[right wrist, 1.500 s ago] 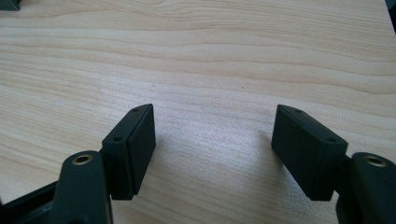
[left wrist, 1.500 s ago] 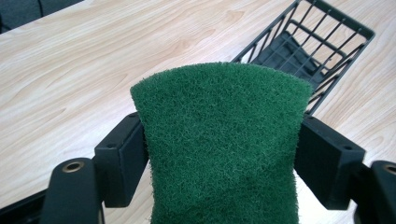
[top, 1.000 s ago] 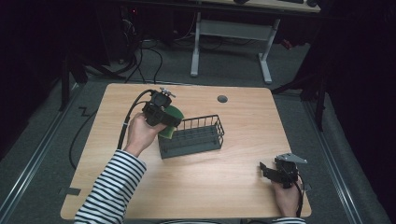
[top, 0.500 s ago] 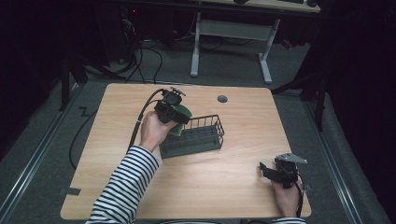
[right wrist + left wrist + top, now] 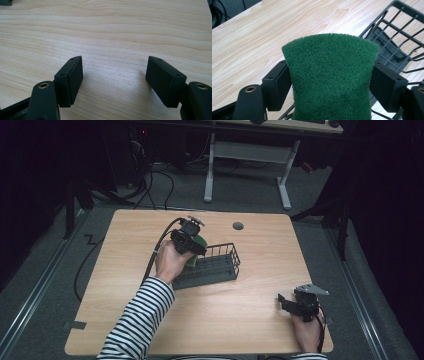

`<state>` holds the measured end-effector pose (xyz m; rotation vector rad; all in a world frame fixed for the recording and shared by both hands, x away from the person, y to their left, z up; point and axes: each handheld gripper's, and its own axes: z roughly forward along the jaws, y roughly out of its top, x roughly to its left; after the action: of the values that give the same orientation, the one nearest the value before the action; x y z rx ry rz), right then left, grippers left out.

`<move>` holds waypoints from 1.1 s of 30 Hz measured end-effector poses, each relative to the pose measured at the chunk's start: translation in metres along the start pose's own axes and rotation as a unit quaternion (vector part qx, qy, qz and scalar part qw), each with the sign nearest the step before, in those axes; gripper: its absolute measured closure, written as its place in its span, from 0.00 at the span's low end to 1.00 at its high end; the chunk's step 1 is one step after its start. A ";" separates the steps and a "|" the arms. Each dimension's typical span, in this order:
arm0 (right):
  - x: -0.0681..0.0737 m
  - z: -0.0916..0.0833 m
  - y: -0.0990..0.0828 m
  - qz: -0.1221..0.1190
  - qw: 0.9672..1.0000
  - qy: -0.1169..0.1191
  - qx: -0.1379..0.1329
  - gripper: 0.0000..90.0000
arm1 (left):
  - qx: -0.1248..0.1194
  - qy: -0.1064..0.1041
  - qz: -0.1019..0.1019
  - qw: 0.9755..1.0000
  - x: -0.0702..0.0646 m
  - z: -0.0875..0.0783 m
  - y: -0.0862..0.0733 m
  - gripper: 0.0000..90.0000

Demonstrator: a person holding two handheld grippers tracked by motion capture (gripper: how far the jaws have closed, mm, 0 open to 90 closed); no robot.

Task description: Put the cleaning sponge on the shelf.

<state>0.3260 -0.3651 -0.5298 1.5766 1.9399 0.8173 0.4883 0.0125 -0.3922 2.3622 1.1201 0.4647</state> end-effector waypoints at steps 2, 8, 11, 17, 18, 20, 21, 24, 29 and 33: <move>0.000 0.000 0.000 0.000 1.000 0.000 0.000 0.33 | -0.001 0.001 0.001 1.000 -0.002 0.001 -0.001 0.27; 0.000 0.000 0.000 0.000 1.000 0.000 0.000 0.33 | 0.001 0.008 0.005 1.000 -0.007 0.004 -0.007 0.27; 0.000 0.000 0.000 0.000 1.000 0.000 0.000 0.33 | 0.003 0.009 0.004 1.000 -0.008 0.006 -0.009 0.27; 0.000 0.000 0.000 0.000 1.000 0.000 0.000 0.33 | 0.004 0.009 0.008 1.000 -0.010 0.006 -0.012 0.27; 0.000 0.000 0.000 0.000 1.000 0.000 0.000 0.33 | 0.003 0.007 0.006 1.000 -0.011 0.006 -0.012 0.27; 0.000 0.000 0.000 -0.001 1.000 0.001 0.000 0.33 | 0.002 0.004 0.006 1.000 -0.012 0.006 -0.014 0.27; 0.000 0.000 0.000 0.000 1.000 0.000 0.000 0.33 | 0.003 0.007 0.009 1.000 -0.013 0.006 -0.015 0.27; 0.000 0.000 0.000 -0.001 1.000 0.001 0.000 0.33 | 0.002 0.010 0.013 1.000 -0.015 0.007 -0.016 0.27; 0.000 0.000 0.000 -0.001 1.000 0.001 0.000 0.33 | 0.001 0.011 0.013 1.000 -0.015 0.007 -0.018 0.27; 0.000 0.000 0.000 -0.001 1.000 0.001 -0.001 0.33 | 0.001 0.010 0.013 1.000 -0.016 0.008 -0.020 0.27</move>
<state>0.3261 -0.3652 -0.5299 1.5732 1.9412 0.8185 0.4703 0.0084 -0.4113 2.3819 1.0990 0.4972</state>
